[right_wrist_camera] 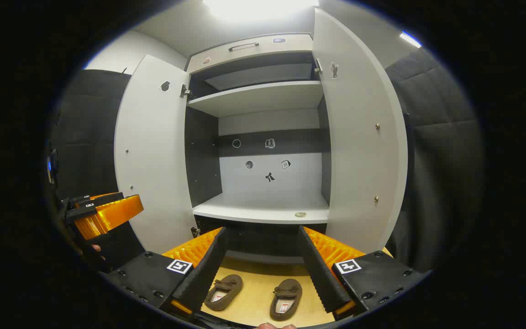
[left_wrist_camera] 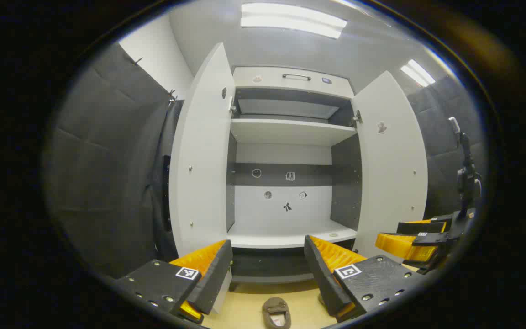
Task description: Grab one shoe with the right hand and put it into the shoe cabinet, grab the other shoe with the left hand and put it into the shoe cabinet; then close the right door with the right hand and the left door with the left hand.
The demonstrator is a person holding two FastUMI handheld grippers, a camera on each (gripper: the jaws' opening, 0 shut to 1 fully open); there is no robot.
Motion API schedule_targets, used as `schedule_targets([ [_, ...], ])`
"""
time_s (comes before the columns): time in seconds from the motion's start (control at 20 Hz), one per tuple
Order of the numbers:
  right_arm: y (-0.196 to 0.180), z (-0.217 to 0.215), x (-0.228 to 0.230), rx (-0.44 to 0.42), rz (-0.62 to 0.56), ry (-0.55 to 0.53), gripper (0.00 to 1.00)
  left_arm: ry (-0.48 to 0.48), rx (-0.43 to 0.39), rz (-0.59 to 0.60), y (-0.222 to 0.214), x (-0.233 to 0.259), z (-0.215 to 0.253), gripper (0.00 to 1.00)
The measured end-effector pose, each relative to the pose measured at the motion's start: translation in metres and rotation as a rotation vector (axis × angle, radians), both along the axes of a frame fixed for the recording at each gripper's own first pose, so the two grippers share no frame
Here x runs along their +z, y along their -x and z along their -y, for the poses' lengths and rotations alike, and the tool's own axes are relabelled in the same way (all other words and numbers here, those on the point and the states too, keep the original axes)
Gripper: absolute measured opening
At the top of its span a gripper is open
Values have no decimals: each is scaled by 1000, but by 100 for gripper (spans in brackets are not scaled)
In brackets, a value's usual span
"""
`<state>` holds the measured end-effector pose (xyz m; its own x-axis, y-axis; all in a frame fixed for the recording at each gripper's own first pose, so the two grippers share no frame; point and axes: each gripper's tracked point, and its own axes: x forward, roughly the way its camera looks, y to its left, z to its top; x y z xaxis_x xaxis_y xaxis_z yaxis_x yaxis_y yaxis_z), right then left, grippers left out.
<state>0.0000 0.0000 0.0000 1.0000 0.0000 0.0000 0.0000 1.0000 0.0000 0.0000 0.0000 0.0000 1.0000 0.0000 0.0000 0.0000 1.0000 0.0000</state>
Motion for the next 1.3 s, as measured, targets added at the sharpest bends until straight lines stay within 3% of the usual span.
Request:
schedule_targets([
  [0.1, -2, -1, 1, 27, -7, -1, 96, 2, 28, 3, 2, 4, 0, 84],
  [0.25, -4, 0, 5, 69, -11, 12, 95, 23, 81, -23, 4, 7, 1, 98],
  [0.55, -6, -2, 6, 119, -7, -9, 97, 0, 135, -32, 10, 14, -3, 98],
  [0.8, -6, 6, 3, 15, -23, -13, 94, -60, 66, -36, 10, 15, -2, 98],
  [0.85, -5, 7, -1, -11, -42, -9, 94, -62, 42, -50, 14, 8, -3, 91],
  [1.0, 1, 3, -9, -82, -62, -23, 97, -23, -32, -67, 20, -4, -11, 99],
  [1.05, 2, 0, -14, -97, -75, -24, 94, -17, -46, -76, 20, -10, -16, 91],
  [1.1, 3, -2, -19, -111, -88, -18, 97, -11, -60, -86, 19, -14, -21, 91],
  [1.15, 1, -2, -23, -129, -104, -5, 97, -4, -72, -94, 19, -20, -27, 99],
  [1.2, 0, -2, -26, -144, -119, 8, 97, 0, -84, -99, 19, -25, -33, 99],
  [1.25, -2, -1, -31, -163, -140, 18, 97, 4, -93, -102, 21, -32, -38, 98],
  [1.3, -5, -3, -35, -167, -163, 19, 100, 7, -102, -105, 21, -36, -42, 91],
])
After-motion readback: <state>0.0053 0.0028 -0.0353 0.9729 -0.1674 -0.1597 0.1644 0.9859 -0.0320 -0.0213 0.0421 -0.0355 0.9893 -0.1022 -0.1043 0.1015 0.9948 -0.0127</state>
